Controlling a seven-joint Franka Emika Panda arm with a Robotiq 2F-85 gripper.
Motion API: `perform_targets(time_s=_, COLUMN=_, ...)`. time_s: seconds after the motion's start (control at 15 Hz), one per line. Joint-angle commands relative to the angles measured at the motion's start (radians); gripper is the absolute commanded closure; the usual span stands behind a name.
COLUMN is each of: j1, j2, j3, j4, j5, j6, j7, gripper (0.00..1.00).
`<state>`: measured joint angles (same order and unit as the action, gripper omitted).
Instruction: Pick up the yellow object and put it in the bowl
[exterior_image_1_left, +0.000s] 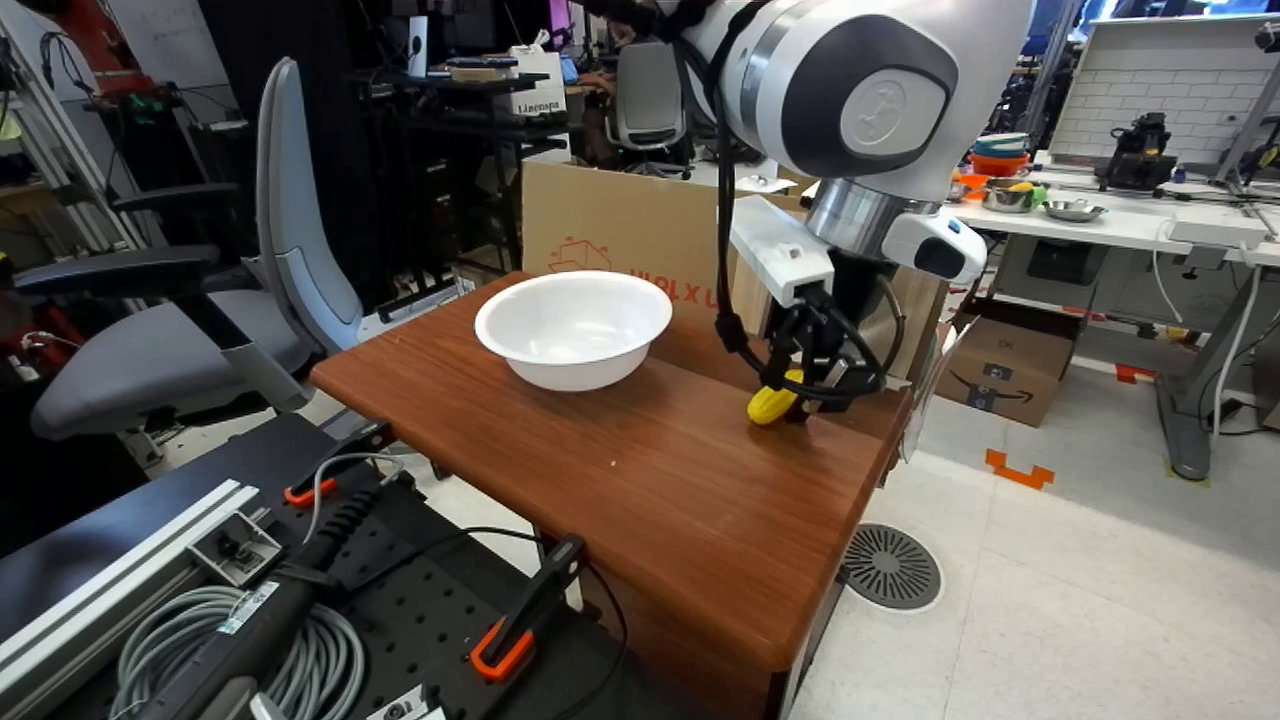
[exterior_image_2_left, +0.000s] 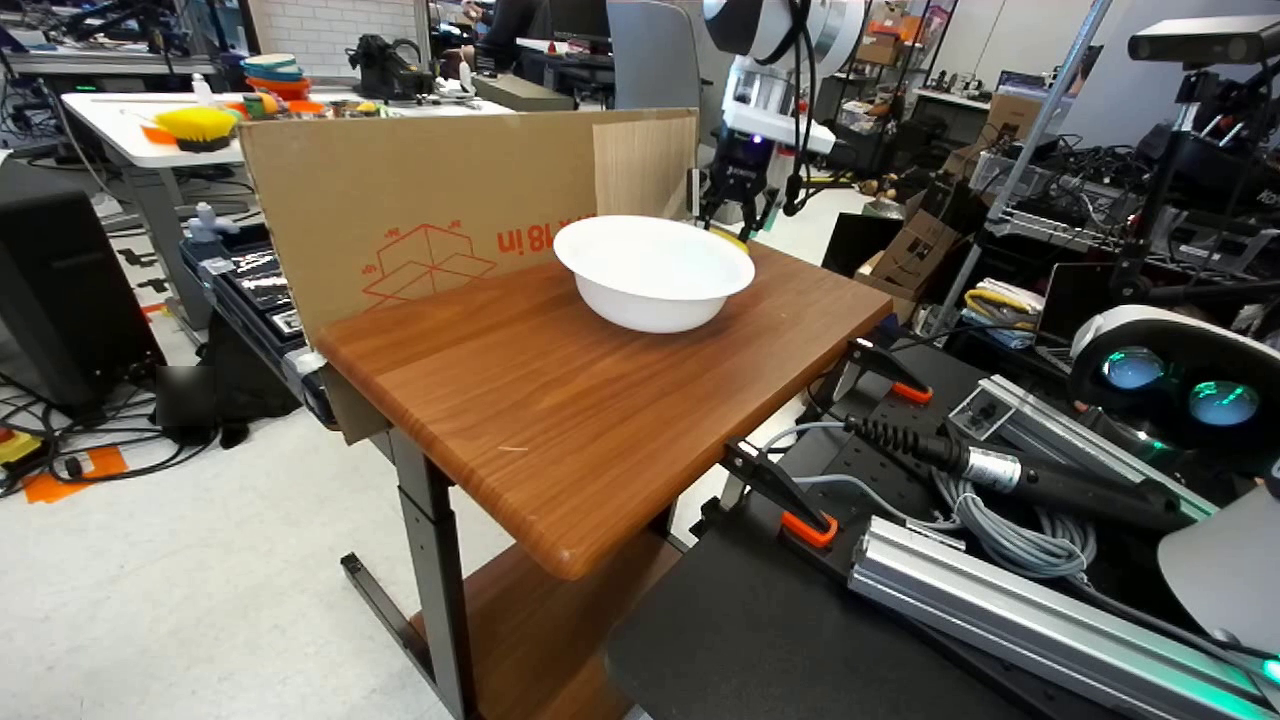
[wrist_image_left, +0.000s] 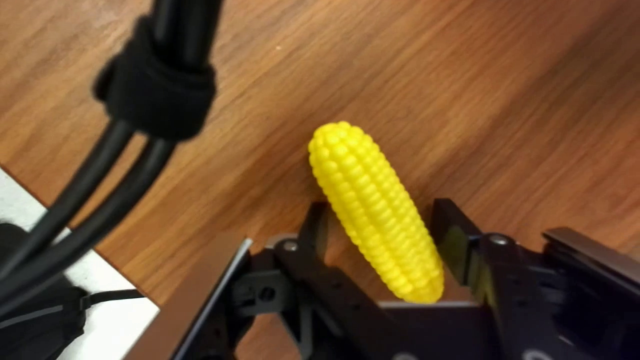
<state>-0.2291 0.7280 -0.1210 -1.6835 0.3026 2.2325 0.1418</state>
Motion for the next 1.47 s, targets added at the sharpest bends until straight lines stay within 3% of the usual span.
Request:
perform_targets(time_s=0.0, j1=-0.01, j2=-0.004, j3=0.018, j4=0.02, j5=0.019, j6=0.0, j7=0.014, gripper=0.73)
perform_targets(time_s=0.2, j1=0.009, j2=-0.098, j3=0.026, j4=-0.064, j5=0.029, j6=0.064, j7=0.013, gripper=0.94)
perform_targets(time_s=0.53, j1=0.051, j2=-0.305, j3=0.076, j4=-0.236, j5=0.049, j6=0.223, j7=-0.005, gripper=0.92)
perform_targets(time_s=0.73, j1=0.095, j2=-0.365, j3=0.097, j4=-0.292, j5=0.04, j6=0.236, j7=0.017, gripper=0.92)
perform_targets(time_s=1.4, j1=0.272, j2=-0.365, j3=0.129, j4=-0.41, j5=0.006, j6=0.356, j7=0.165, gripper=0.92)
